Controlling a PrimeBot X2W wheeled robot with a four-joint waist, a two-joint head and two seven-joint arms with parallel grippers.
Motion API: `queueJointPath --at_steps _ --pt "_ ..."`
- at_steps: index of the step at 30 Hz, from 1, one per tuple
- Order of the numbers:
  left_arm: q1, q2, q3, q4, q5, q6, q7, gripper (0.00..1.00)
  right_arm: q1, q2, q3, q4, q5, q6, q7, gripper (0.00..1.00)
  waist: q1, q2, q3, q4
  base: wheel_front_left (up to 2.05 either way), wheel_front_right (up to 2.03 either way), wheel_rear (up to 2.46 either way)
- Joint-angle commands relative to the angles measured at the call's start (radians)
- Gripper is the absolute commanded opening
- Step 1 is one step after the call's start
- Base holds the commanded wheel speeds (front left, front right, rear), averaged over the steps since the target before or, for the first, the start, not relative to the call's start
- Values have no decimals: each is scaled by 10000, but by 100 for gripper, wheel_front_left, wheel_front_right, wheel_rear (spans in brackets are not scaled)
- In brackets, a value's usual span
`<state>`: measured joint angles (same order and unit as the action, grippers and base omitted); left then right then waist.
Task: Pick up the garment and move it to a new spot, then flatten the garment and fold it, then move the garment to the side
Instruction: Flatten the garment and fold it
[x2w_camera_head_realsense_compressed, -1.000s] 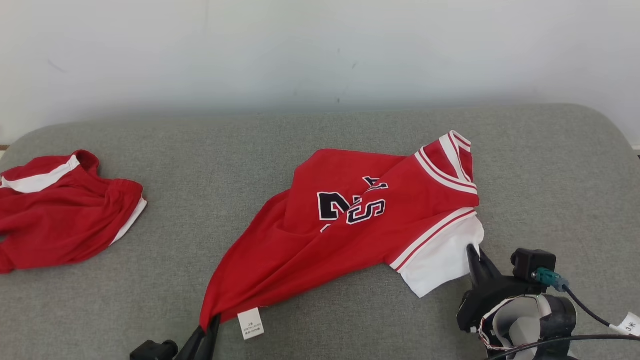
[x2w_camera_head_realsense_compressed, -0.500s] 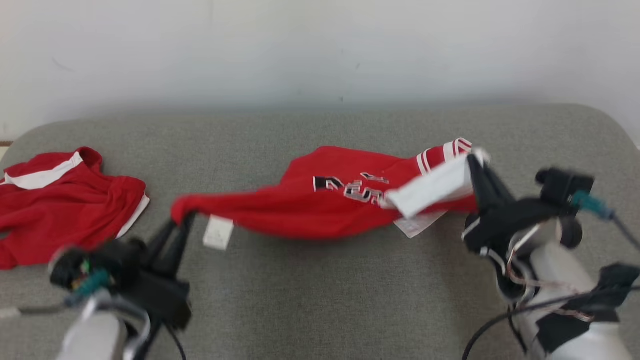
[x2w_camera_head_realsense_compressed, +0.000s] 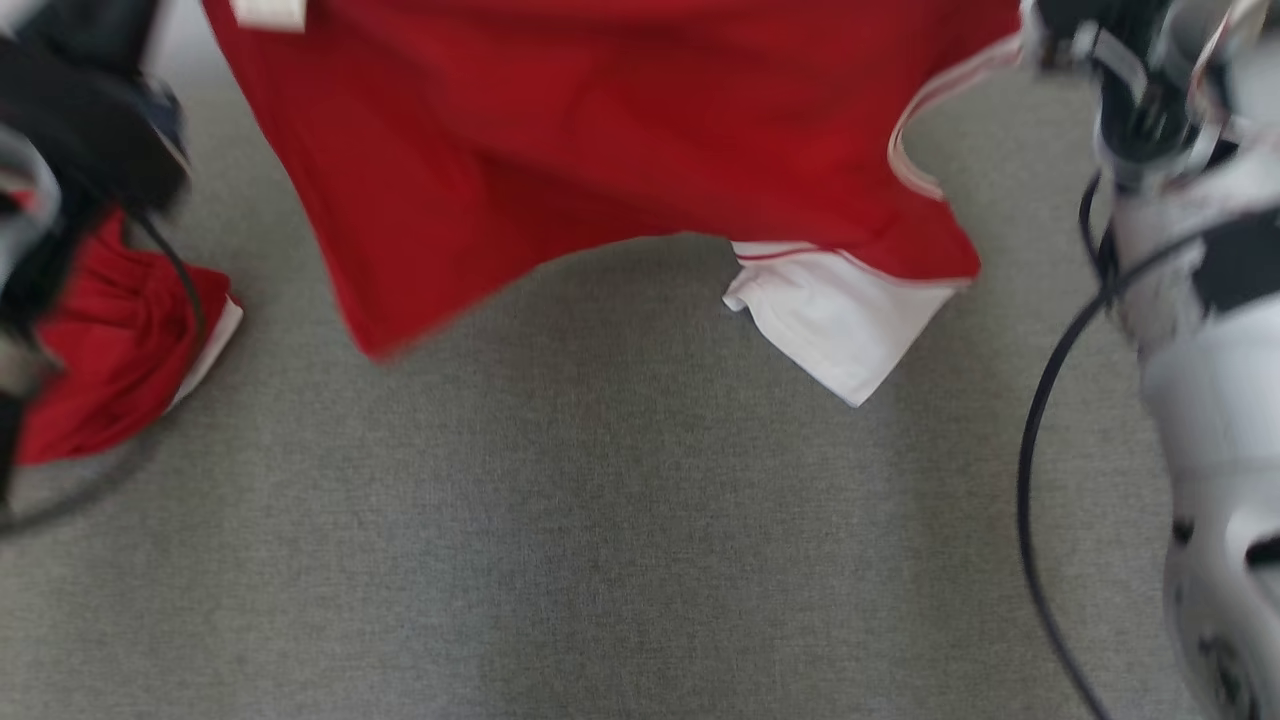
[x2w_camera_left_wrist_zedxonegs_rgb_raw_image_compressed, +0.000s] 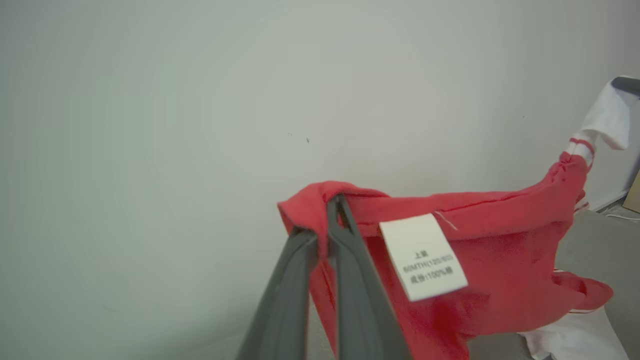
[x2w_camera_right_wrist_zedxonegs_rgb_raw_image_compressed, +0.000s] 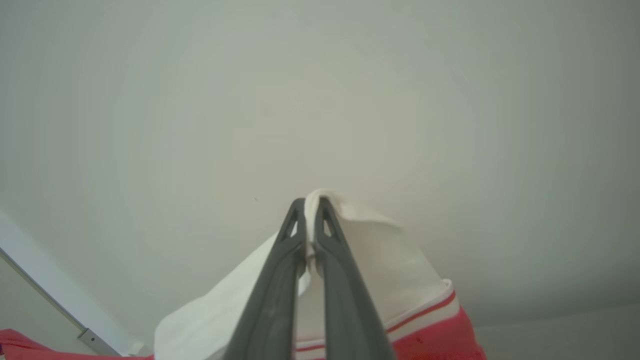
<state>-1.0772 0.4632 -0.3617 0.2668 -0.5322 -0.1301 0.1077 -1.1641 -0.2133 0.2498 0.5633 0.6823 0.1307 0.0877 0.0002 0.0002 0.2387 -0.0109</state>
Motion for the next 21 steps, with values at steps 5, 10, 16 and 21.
queueJointPath --at_steps 5,10,16,21 --pt "-2833 82 34 1608 -685 14 222 0 -3051 464 -512 1763 -257 1 -152 0 -2 -2 1623 -161 0 0 0" --pt "-4674 -2 -256 2826 -601 14 238 0 -5157 680 -682 3353 -918 1 -615 0 -2 -2 1817 -484 0 0 0" --pt "-6694 -167 -939 3898 -420 13 -215 0 -7078 695 -691 4708 -1964 1 -1278 0 -2 -2 1911 -744 0 0 0" --pt "-7929 -584 -912 4554 -718 20 -893 0 -8202 610 -693 5282 -2399 1 -1828 0 -2 -2 1962 -702 0 0 0"
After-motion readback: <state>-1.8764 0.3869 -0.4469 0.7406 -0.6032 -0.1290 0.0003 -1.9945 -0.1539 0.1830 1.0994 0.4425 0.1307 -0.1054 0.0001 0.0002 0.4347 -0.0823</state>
